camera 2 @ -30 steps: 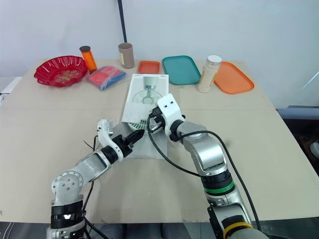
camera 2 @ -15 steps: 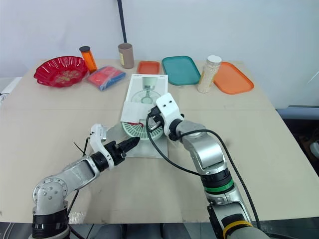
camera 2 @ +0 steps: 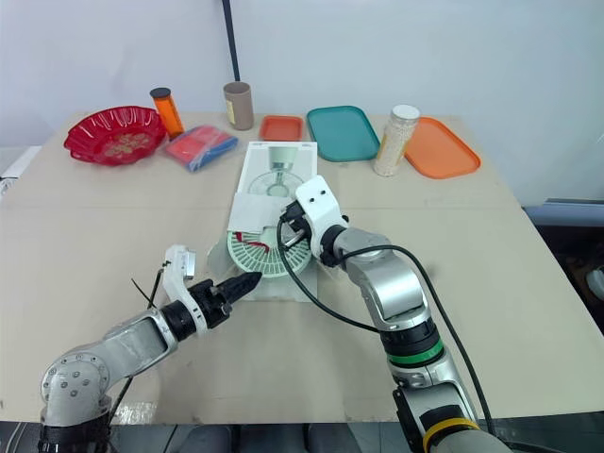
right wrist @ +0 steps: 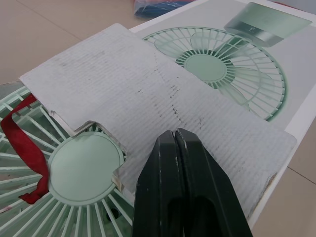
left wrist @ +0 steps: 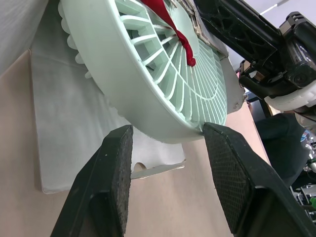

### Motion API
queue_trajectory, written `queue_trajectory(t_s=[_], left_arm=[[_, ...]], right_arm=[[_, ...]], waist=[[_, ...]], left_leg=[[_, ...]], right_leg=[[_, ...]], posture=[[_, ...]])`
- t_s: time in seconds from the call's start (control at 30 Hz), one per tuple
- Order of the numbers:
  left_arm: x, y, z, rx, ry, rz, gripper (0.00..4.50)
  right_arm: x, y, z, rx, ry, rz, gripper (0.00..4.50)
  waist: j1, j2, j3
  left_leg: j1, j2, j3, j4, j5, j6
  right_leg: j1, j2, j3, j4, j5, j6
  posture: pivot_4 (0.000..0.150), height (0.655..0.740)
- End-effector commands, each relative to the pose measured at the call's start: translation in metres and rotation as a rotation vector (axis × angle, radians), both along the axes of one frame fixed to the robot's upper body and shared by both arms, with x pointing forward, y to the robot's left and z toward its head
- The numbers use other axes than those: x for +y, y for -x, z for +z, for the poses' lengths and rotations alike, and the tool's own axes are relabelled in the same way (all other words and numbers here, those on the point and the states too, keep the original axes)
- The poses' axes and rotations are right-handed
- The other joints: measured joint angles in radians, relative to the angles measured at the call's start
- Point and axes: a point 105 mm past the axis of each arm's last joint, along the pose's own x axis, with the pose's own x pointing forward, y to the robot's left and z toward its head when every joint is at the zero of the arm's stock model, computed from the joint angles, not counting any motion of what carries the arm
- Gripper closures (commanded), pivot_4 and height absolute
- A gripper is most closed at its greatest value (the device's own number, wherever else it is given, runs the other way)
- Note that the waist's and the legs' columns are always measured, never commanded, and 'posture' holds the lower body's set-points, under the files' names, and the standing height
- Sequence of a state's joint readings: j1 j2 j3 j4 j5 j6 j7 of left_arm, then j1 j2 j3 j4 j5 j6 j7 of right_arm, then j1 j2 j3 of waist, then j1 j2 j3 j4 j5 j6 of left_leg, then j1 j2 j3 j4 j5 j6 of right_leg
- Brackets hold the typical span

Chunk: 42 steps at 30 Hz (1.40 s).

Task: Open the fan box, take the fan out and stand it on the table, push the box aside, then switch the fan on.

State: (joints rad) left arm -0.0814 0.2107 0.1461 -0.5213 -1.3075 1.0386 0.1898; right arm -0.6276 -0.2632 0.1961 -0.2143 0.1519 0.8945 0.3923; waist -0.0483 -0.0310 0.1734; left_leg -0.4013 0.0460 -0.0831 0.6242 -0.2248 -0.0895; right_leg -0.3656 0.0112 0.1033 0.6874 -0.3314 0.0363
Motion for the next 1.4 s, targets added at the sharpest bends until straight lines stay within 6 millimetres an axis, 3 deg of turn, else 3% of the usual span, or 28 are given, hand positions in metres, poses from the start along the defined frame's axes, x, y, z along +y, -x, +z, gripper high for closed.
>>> queue_trajectory(t_s=[0.03, 0.17, 0.37, 0.4, 0.43, 0.87, 1.17, 1.4], left_arm=[[0.0, 0.003, -0.011, 0.02, -0.061, 0.001, 2.11], [0.0, 0.004, -0.01, 0.017, -0.034, -0.001, 2.11], [0.006, 0.002, -0.005, -0.008, -0.003, 0.016, 0.7], [0.007, 0.002, -0.004, -0.007, 0.007, 0.022, 0.16], [0.01, 0.0, -0.002, -0.009, 0.016, 0.047, 0.08], [0.012, -0.012, 0.022, -0.038, 0.171, 0.095, 0.08], [0.014, -0.037, 0.008, 0.01, 0.186, 0.173, 0.08], [0.015, -0.045, 0.006, 0.024, 0.211, 0.196, 0.08]], right_arm=[[-0.008, -0.001, -0.027, 0.094, 0.052, -0.028, 4.5], [-0.009, -0.001, -0.028, 0.094, 0.057, -0.028, 4.5], [-0.01, -0.001, -0.028, 0.094, 0.061, -0.028, 4.5], [-0.01, -0.002, -0.029, 0.094, 0.062, -0.027, 4.5], [-0.01, -0.002, -0.029, 0.093, 0.063, -0.026, 4.5], [-0.009, -0.003, -0.029, 0.089, 0.069, -0.019, 4.5], [-0.009, -0.004, -0.029, 0.088, 0.072, -0.022, 4.5], [-0.01, -0.005, -0.028, 0.084, 0.073, -0.024, 4.5]], waist=[[0.0, 0.0, 0.0], [0.0, 0.0, 0.0], [0.0, 0.0, 0.0], [0.0, 0.0, 0.0], [0.0, 0.0, 0.0], [0.002, 0.0, 0.0], [0.002, 0.0, 0.0], [0.001, 0.0, 0.0]], left_leg=[[0.0, 0.0, 0.0, 0.0, 0.0, 0.0], [0.0, 0.0, 0.0, 0.0, 0.0, 0.0], [0.0, 0.0, 0.0, 0.0, 0.0, 0.0], [0.0, 0.0, 0.0, -0.001, 0.0, 0.0], [0.0, 0.0, 0.0, -0.001, 0.0, 0.0], [0.0, 0.0, 0.0, 0.0, 0.0, -0.001], [0.0, 0.0, 0.0, 0.0, 0.001, -0.001], [0.0, 0.0, 0.0, -0.001, 0.001, -0.001]], right_leg=[[0.0, 0.0, 0.0, 0.0, 0.0, 0.0], [0.0, 0.0, 0.0, 0.0, 0.0, 0.0], [0.0, 0.0, 0.0, 0.0, 0.0, 0.0], [0.0, 0.0, 0.0, 0.0, 0.0, 0.0], [0.0, 0.0, 0.0, 0.0, 0.0, 0.0], [0.0, 0.0, 0.0, -0.001, 0.001, 0.0], [0.0, 0.0, 0.0, -0.001, 0.001, 0.0], [0.0, 0.0, 0.0, -0.001, 0.001, 0.0]], posture=[[0.15, 0.74], [0.15, 0.74], [0.15, 0.74], [0.15, 0.74], [0.15, 0.74], [0.15, 0.74], [0.15, 0.74], [0.15, 0.74]])
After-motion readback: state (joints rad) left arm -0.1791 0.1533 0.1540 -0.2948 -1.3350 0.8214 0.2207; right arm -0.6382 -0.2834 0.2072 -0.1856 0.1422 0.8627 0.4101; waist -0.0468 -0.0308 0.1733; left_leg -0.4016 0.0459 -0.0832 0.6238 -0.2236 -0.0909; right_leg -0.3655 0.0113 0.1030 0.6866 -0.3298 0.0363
